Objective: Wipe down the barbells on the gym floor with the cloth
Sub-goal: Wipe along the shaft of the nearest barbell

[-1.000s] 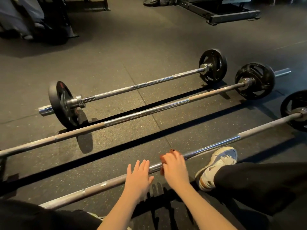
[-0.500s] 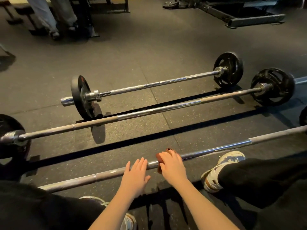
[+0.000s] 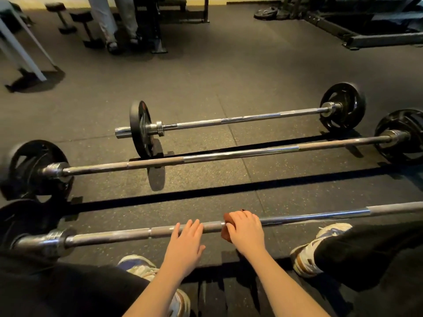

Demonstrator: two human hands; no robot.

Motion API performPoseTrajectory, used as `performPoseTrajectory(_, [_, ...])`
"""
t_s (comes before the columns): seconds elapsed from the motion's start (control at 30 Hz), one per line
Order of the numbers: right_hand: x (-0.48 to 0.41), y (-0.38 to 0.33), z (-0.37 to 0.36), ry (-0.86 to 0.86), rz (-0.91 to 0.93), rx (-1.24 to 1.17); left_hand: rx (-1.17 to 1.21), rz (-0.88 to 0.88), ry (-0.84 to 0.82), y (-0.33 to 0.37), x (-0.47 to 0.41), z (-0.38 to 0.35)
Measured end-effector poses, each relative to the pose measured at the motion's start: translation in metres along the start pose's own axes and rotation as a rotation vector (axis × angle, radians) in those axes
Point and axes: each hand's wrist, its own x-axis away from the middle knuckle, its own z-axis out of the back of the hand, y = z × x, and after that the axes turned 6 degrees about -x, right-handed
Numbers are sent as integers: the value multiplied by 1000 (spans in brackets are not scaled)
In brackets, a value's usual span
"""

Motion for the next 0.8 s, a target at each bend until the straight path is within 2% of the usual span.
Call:
performPoseTrajectory(0.1, [-1,6,2,102,-236,-56,-12,8,-11,-10,9,1])
performPoseTrajectory(0.13, [-1,-1,-1,102,-261,-59,-18,14,-14,-13,12,1])
performPoseTrajectory(0.2, [0,-26,-8,19,-181,-62,-23,32,-15,-18,16,1])
performPoseTrajectory(0.27, [3,-51,-16,-70,-15,-100,-17,48,-8,-22,19,-2])
performPoseTrajectory(0.33, [3,-57,-14,-100,93,-107,-6,62,-2,-25,22,-4])
performPoseTrajectory(0.4, [0,-46,-13,-55,84,-71,2,66,4,-29,26,-5])
performPoseTrajectory(0.53, [3,-42,-18,95,-167,-99,34,94,13,-38,35,-5])
performPoseTrajectory(0.6, [5,-65,-26,32,-102,-80,48,118,19,-44,38,-7])
performPoseTrajectory(0.7, [7,-92,-30,-102,127,-95,79,165,35,-50,38,-9])
performPoseTrajectory(0.8, [1,-78,-25,-102,156,-67,103,224,32,-56,39,-8])
